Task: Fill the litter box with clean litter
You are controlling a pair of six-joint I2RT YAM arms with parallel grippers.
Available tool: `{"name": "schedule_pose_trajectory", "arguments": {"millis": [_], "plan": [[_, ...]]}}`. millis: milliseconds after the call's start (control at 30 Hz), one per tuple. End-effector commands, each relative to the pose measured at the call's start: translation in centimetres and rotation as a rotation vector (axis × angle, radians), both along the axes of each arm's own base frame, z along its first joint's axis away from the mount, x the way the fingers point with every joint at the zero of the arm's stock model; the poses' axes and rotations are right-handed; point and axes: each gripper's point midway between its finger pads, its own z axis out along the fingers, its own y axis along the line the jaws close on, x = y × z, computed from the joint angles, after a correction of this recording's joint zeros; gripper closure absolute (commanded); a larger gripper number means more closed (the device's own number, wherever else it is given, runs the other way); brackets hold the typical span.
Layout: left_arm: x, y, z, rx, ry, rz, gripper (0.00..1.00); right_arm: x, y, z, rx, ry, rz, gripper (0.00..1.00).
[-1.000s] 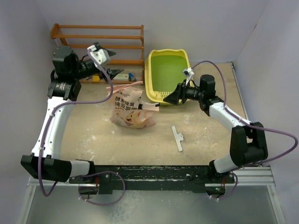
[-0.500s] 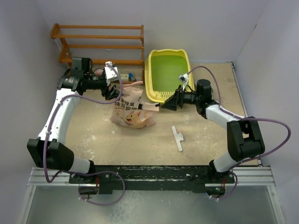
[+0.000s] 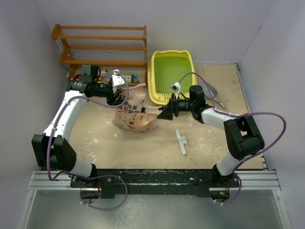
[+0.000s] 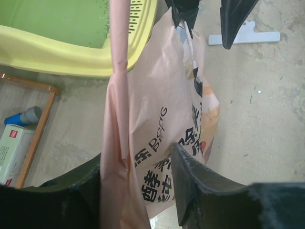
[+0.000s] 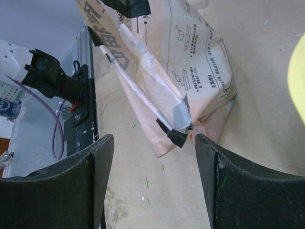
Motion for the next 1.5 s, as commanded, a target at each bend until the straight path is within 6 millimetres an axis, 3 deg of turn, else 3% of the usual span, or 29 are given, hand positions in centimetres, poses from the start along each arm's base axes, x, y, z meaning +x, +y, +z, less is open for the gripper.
{"name": "schedule_pose_trajectory", "arguments": {"millis": [0, 133, 200, 267, 333, 367, 467, 567, 767, 867, 1100, 1233, 1400, 1467], "plan": [[-0.3, -0.9, 1.6, -0.049, -0.095, -0.04, 0.54, 0.3, 0.7, 1.4, 0.009, -0.124, 0.019, 0.3], [0.5, -1.0, 1.7, -0.052, -0.129, -0.005, 0.81, 0.4, 1.4, 2.0, 0.024, -0.145, 0.048, 0.33], [0.9, -0.8, 1.3, -0.037, -0.127, 0.019, 0.96, 0.0, 1.8, 2.1, 0.02, -0.144, 0.082, 0.43], [1.6, -0.4, 1.2, -0.018, -0.132, 0.059, 1.0, -0.5, 2.4, 1.9, 0.009, -0.155, 0.097, 0.65], [2.1, -0.2, 1.8, -0.021, -0.152, 0.092, 1.0, -0.6, 2.8, 1.2, -0.047, -0.165, 0.088, 0.93], [2.2, -0.2, 2.4, -0.031, -0.173, 0.099, 1.0, -0.7, 2.9, 0.9, -0.081, -0.167, 0.079, 1.0], [2.6, -0.9, 4.2, -0.072, -0.26, 0.144, 1.0, 0.2, 2.8, 0.3, -0.186, -0.224, -0.039, 1.0], [2.5, -3.0, 5.9, -0.081, -0.376, 0.15, 1.0, 1.7, 1.6, 0.5, -0.329, -0.326, -0.223, 1.0], [3.3, -8.6, 8.6, -0.068, -0.562, 0.134, 1.0, 4.0, -1.8, 3.4, -0.463, -0.457, -0.512, 1.0], [4.6, -9.7, 9.4, -0.044, -0.641, 0.16, 1.0, 4.4, -3.3, 5.0, -0.48, -0.498, -0.587, 1.0], [5.6, -7.0, 11.8, -0.078, -0.828, 0.337, 1.0, 3.0, -6.0, 5.9, -0.51, -0.514, -0.665, 1.0], [4.6, -5.2, 10.1, -0.08, -0.809, 0.41, 1.0, 0.5, -6.1, 5.1, -0.478, -0.461, -0.607, 1.0], [1.5, -3.5, 7.3, -0.136, -0.743, 0.452, 0.99, -3.0, -5.7, 3.1, -0.422, -0.36, -0.529, 1.0], [0.1, -2.7, 7.0, -0.196, -0.751, 0.476, 0.98, -4.0, -5.8, 2.5, -0.413, -0.346, -0.512, 1.0]]}}
